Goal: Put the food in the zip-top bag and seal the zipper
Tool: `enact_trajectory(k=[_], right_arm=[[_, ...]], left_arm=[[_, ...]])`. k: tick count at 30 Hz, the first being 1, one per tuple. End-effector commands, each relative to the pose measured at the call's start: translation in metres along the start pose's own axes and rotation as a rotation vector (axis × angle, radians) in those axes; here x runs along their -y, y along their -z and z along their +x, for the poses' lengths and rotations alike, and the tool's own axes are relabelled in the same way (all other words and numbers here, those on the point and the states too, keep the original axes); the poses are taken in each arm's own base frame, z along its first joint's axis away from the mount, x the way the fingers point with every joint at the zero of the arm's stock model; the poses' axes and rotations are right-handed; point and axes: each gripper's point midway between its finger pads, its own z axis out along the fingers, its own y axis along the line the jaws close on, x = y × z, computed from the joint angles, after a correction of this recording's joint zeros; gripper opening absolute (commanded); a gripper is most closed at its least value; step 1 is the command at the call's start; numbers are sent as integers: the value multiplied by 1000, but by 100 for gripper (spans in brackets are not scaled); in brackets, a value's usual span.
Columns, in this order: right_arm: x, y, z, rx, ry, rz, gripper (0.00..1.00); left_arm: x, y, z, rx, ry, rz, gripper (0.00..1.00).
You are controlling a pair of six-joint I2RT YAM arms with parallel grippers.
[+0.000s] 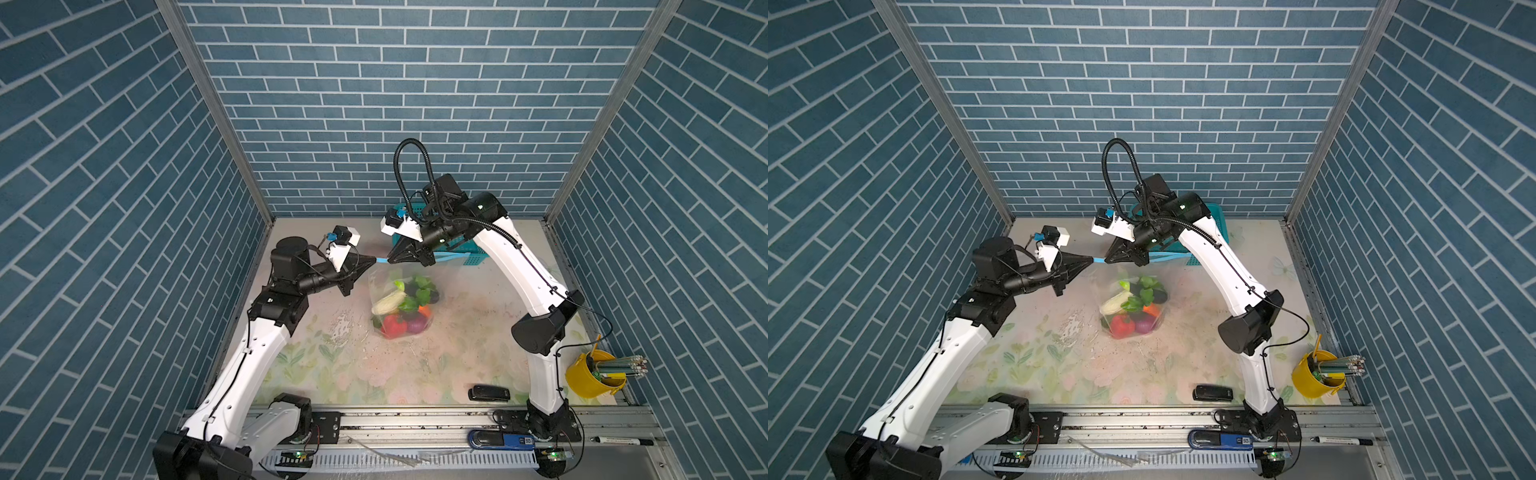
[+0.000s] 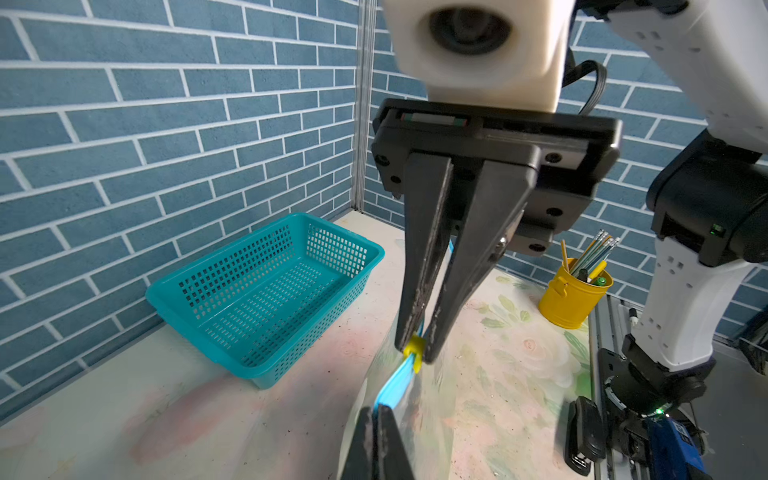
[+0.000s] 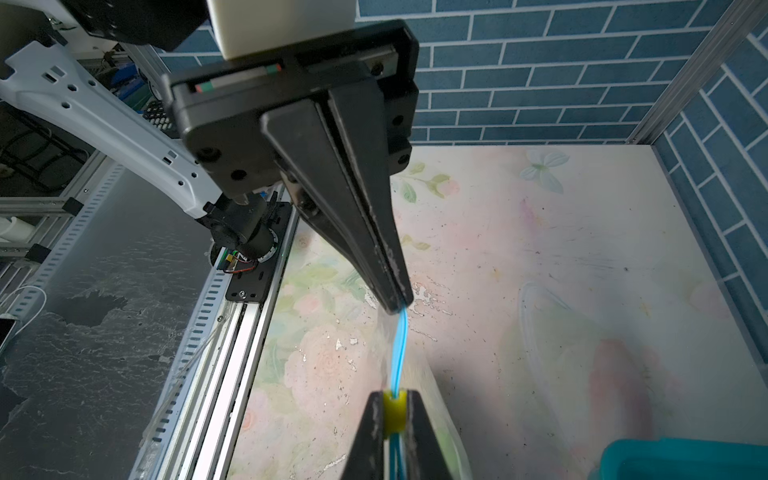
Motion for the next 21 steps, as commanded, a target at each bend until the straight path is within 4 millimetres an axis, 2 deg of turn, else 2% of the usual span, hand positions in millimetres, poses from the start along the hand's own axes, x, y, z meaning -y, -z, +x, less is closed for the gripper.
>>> enact_trajectory(k=[1,10,21], right_arm=[[-10,19,-10,11,58,18,0],[-7,21,-7,2,53,30,0],[-5,23,-5,-4,46,39,0]], left_arm=[[-17,7,13,-35,8,-107,0],[-36,14,21,-66,15,-218,0],[-49,23,23,-69,4,-313,0]])
